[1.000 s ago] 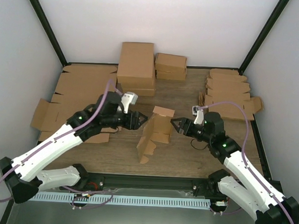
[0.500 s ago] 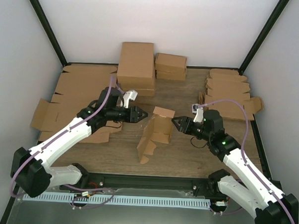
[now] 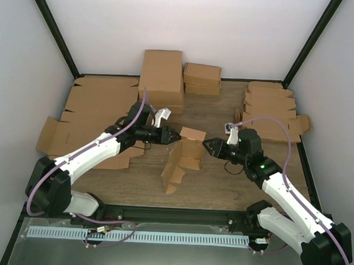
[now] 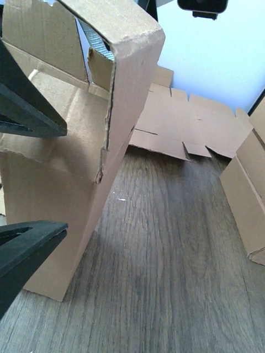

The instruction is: Fold the paper box

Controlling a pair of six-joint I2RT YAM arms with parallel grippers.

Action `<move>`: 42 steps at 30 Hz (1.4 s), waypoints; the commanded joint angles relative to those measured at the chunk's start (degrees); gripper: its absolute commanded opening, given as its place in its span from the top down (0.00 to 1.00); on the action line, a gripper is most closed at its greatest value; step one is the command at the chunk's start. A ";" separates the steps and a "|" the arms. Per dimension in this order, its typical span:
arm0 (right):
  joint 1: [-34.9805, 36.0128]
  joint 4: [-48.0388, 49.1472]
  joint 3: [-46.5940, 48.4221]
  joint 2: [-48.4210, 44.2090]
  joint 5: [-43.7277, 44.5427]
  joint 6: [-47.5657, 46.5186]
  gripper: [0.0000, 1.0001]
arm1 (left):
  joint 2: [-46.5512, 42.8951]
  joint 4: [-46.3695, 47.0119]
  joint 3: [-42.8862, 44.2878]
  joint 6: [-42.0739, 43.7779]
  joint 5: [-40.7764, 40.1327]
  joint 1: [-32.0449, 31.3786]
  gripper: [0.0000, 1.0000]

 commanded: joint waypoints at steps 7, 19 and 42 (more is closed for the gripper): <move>-0.55 1.52 0.90 1.67 -2.31 -1.80 0.59 | 1.99 4.53 -1.55 -0.69 2.94 0.25 0.75; -0.55 1.86 0.86 1.88 -3.26 -1.76 0.63 | 3.13 7.29 -2.49 -3.43 6.20 0.08 0.81; -0.55 3.52 0.24 2.92 -5.84 0.64 0.68 | 0.42 13.40 -5.40 -14.48 1.13 -2.65 0.82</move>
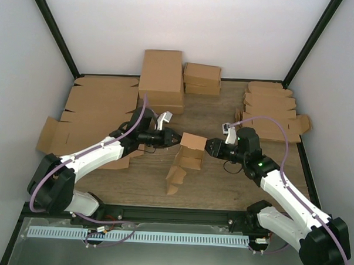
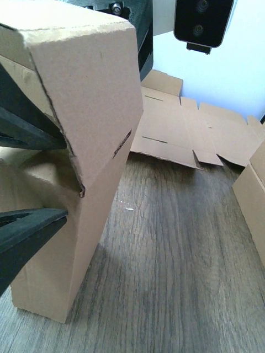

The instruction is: Fold the paper box

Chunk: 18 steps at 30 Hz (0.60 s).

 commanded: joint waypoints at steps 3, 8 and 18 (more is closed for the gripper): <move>-0.14 0.05 0.78 0.27 -0.51 0.00 0.70 | -1.67 2.02 -0.48 -1.42 -1.42 -0.64 0.82; -0.14 -0.26 0.87 -0.06 -0.30 0.07 0.70 | -1.45 2.02 -0.52 -1.29 -1.37 -0.69 0.82; -0.18 -5.93 3.40 -3.58 2.50 -1.56 0.68 | -1.04 0.88 -0.40 -0.14 -2.34 -0.60 0.82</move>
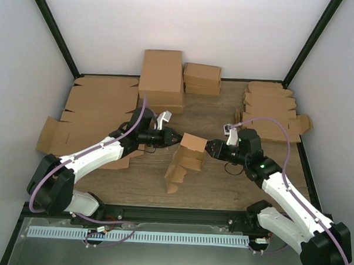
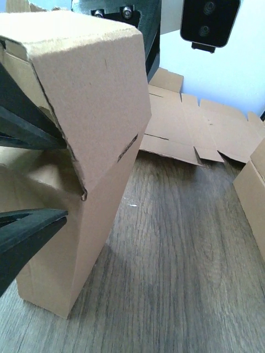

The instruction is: Fold the paper box

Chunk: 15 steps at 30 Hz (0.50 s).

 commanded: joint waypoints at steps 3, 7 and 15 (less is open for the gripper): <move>-0.14 -6.68 4.25 -3.16 3.24 -2.26 0.67 | -0.53 0.67 0.04 1.12 -0.32 -0.49 0.82; -0.18 -10.23 4.77 -5.66 5.24 -3.43 0.65 | -0.45 -0.02 0.73 1.55 -0.27 -0.49 0.82; -0.18 -14.03 8.95 -9.86 9.21 -10.01 0.63 | 0.05 -1.21 1.87 2.46 -0.40 -0.40 0.81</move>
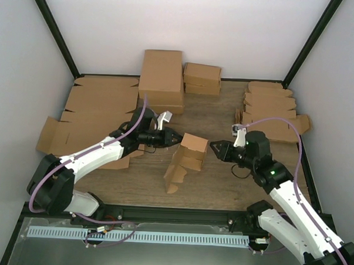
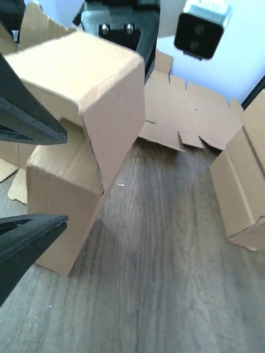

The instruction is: Fold the paper box

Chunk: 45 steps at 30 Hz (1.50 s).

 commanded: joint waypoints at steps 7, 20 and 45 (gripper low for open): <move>-0.16 0.63 13.94 3.99 -6.58 -20.40 0.42 | 0.33 -0.29 1.67 1.09 -0.08 -0.18 0.81; 5.69 -5.37 19.75 13.26 -9.81 -44.48 0.42 | 1.18 -0.64 2.06 1.48 0.33 -0.19 0.81; 22.62 -8.59 19.75 16.87 21.26 -56.08 0.48 | 0.59 -1.41 2.91 1.64 0.40 -0.23 0.81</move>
